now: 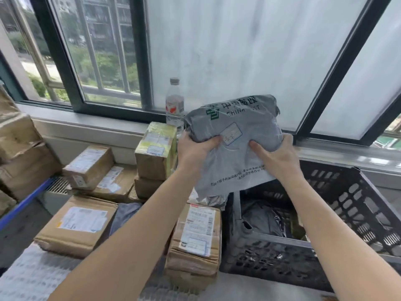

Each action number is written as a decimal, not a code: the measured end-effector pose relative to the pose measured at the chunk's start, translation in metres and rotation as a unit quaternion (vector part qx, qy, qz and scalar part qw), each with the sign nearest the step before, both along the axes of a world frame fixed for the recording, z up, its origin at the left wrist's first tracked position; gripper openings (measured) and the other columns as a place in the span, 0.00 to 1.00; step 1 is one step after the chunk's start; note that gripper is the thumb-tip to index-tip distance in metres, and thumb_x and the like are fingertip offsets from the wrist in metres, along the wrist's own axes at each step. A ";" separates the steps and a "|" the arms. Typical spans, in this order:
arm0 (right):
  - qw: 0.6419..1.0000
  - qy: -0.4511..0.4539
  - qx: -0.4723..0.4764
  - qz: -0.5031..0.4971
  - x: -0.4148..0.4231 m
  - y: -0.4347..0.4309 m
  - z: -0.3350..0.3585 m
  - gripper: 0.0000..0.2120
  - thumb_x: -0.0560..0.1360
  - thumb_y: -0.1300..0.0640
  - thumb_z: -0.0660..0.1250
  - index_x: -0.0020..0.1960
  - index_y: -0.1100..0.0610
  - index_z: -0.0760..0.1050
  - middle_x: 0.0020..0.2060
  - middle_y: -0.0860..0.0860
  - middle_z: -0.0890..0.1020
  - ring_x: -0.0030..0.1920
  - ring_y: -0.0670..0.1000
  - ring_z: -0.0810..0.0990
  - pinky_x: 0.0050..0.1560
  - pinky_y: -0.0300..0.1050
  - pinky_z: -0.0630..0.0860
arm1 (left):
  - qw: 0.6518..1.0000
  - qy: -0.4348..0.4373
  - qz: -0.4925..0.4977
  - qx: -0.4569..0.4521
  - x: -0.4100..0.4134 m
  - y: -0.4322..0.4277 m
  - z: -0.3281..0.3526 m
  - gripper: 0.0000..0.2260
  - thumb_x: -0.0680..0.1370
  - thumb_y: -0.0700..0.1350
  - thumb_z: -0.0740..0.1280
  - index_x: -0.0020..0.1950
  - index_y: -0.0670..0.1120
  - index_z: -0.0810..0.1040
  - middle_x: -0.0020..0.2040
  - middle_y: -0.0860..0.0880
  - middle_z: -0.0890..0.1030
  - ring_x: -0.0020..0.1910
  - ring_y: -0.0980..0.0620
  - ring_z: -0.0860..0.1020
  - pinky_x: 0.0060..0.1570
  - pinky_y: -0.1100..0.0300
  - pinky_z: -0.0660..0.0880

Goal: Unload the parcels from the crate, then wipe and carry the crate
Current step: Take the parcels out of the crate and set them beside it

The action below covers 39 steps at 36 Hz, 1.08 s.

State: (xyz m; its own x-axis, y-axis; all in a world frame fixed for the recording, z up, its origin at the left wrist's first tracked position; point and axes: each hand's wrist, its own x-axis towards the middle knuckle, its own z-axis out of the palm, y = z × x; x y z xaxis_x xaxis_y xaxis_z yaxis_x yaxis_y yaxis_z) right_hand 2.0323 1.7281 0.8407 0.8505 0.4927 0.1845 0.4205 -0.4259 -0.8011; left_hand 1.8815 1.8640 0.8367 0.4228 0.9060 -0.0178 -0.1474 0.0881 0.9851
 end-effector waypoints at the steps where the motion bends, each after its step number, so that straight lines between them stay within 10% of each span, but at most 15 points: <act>1: 1.000 -0.002 0.006 0.004 -0.006 0.003 0.002 0.32 0.67 0.36 0.74 0.58 0.53 0.63 0.47 0.47 0.75 0.49 0.53 0.76 0.45 0.47 0.71 | 1.000 -0.001 0.003 0.002 -0.008 0.001 0.000 0.23 0.64 0.44 0.82 0.54 0.44 0.78 0.48 0.49 0.84 0.47 0.49 0.83 0.49 0.56 0.81; 10: 0.994 -0.035 0.063 0.081 -0.074 0.037 0.011 0.30 0.66 0.38 0.76 0.55 0.56 0.68 0.42 0.43 0.74 0.40 0.43 0.73 0.39 0.45 0.70 | 0.997 0.001 0.075 0.022 -0.092 0.008 0.011 0.27 0.66 0.38 0.80 0.61 0.43 0.73 0.50 0.51 0.81 0.50 0.50 0.81 0.53 0.56 0.79; 21: 0.993 -0.048 0.059 0.089 -0.150 0.074 0.000 0.28 0.68 0.38 0.74 0.53 0.57 0.67 0.39 0.44 0.72 0.45 0.55 0.75 0.42 0.48 0.69 | 0.994 0.071 0.084 0.000 -0.166 0.036 -0.014 0.25 0.73 0.49 0.76 0.65 0.45 0.69 0.54 0.52 0.78 0.53 0.51 0.77 0.53 0.56 0.71; 26: 0.994 -0.072 0.047 0.064 -0.181 0.109 -0.002 0.27 0.70 0.38 0.72 0.52 0.57 0.66 0.43 0.49 0.74 0.45 0.55 0.73 0.43 0.49 0.68 | 0.995 0.063 0.078 -0.012 -0.188 0.076 -0.026 0.25 0.74 0.49 0.75 0.66 0.45 0.68 0.57 0.50 0.77 0.46 0.59 0.75 0.40 0.67 0.69; 32: 0.995 -0.099 0.027 0.022 -0.220 0.170 -0.009 0.25 0.72 0.39 0.71 0.51 0.57 0.65 0.43 0.51 0.74 0.43 0.55 0.72 0.42 0.49 0.67 | 0.994 0.092 0.045 -0.026 -0.215 0.152 -0.043 0.25 0.72 0.52 0.76 0.63 0.46 0.71 0.55 0.49 0.79 0.55 0.48 0.79 0.60 0.48 0.76; 39: 0.991 -0.123 -0.049 0.014 -0.274 0.238 -0.027 0.23 0.76 0.41 0.66 0.54 0.59 0.67 0.45 0.54 0.75 0.44 0.56 0.73 0.42 0.49 0.67 | 0.990 0.142 0.008 -0.006 -0.257 0.247 -0.053 0.21 0.73 0.50 0.75 0.60 0.43 0.74 0.49 0.50 0.80 0.46 0.53 0.79 0.42 0.61 0.75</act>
